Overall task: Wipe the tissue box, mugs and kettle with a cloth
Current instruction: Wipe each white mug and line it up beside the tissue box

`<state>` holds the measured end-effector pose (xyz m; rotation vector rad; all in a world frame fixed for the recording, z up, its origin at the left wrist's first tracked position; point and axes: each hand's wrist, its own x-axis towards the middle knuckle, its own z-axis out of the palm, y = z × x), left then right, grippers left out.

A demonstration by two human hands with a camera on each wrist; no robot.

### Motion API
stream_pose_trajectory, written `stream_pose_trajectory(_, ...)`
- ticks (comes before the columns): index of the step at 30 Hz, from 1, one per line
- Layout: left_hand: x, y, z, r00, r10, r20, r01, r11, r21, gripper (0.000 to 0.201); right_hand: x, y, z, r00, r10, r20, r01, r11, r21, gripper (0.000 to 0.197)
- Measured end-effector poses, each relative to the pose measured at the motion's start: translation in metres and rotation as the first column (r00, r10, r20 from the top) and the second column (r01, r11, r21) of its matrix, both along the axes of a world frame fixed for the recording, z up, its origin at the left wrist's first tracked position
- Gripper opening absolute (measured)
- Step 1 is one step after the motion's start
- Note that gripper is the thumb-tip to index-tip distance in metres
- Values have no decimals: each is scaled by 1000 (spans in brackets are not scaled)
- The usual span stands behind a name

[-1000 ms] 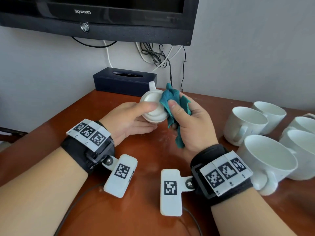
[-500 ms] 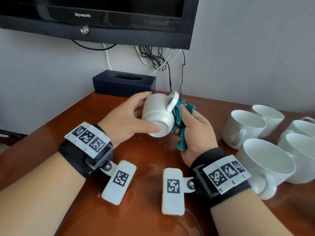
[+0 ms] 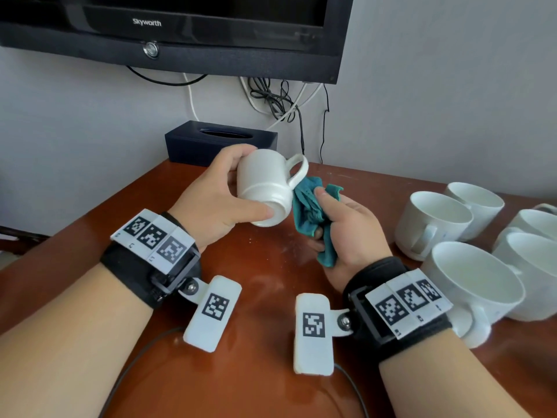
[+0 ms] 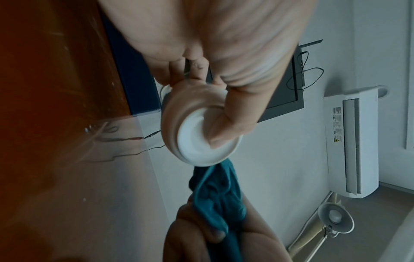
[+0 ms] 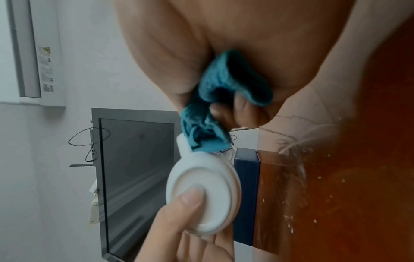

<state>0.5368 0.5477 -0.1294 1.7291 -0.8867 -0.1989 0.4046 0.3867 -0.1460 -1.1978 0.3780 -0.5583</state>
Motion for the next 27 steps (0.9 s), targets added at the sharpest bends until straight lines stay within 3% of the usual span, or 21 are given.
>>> stream_pose_trajectory(3, 3, 3, 2, 1000, 19, 20, -20, 998, 67, 96, 1, -2, -1, 993, -115, -34, 115, 993, 9, 18)
stream_pose_trajectory(6, 3, 4, 4, 998, -49, 30, 45, 992, 115, 100, 2, -3, 0, 980, -197, -29, 197, 980, -6, 15)
stream_pose_trajectory(10, 0, 4, 4, 982, -185, 41, 176, 971, 165, 99, 3, -3, -2, 963, -267, 39, 270, 946, -179, 16)
stream_pose_trajectory(16, 0, 7, 9, 956, -238, 170, 189, 946, 262, 101, 2, 0, -1, 971, -225, -85, 144, 827, -544, 26)
stream_pose_trajectory(23, 0, 6, 9, 956, -125, 265, 58, 967, 248, 102, -1, 4, 7, 963, -230, -138, 54, 670, -741, 35)
stream_pose_trajectory(27, 2, 5, 8, 963, -85, 255, 22, 970, 244, 103, 0, 7, 7, 958, -235, -163, 33, 656, -754, 37)
